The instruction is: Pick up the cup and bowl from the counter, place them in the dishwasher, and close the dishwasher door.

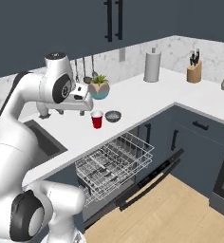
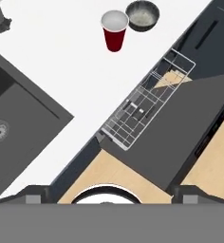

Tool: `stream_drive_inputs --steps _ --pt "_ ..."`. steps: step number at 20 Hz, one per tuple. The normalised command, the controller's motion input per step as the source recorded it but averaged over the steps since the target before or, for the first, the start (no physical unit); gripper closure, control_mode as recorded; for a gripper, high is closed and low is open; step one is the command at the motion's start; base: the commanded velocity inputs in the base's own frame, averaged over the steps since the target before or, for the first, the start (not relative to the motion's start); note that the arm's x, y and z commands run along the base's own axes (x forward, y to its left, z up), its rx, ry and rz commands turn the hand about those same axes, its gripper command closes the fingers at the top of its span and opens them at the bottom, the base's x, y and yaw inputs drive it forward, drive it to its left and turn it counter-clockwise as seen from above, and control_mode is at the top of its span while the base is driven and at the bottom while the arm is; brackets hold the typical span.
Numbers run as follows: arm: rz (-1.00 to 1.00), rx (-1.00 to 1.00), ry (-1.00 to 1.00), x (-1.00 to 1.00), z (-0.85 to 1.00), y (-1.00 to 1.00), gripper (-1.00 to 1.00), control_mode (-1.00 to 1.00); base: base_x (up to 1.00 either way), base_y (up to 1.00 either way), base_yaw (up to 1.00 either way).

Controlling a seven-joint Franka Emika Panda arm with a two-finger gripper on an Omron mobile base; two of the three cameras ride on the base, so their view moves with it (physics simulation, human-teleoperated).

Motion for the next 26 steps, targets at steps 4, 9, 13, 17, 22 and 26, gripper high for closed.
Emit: stream_drive_inputs --steps 4,9,13,17,22,26 --pt "-0.16 0.04 -0.01 0.23 -0.3 -0.27 -1.0 -1.0 0.0 0.0 0.0" --pt "-0.22 0.2 0.0 0.65 -0.36 -0.47 -1.0 -1.0 0.0 0.0 0.0" --pt "-0.24 0.22 0.0 0.95 0.0 -0.14 -1.0 -1.0 0.0 0.0 0.0" --pt "-0.22 0.14 0.0 0.92 -0.09 0.03 -1.0 -1.0 0.0 0.0 0.0" --pt "-0.15 0.0 0.01 0.79 -0.67 0.12 -1.0 -1.0 0.0 0.0 0.0" --pt "-0.13 0.04 0.0 0.56 -0.72 0.14 -1.0 -1.0 0.0 0.0 0.0"
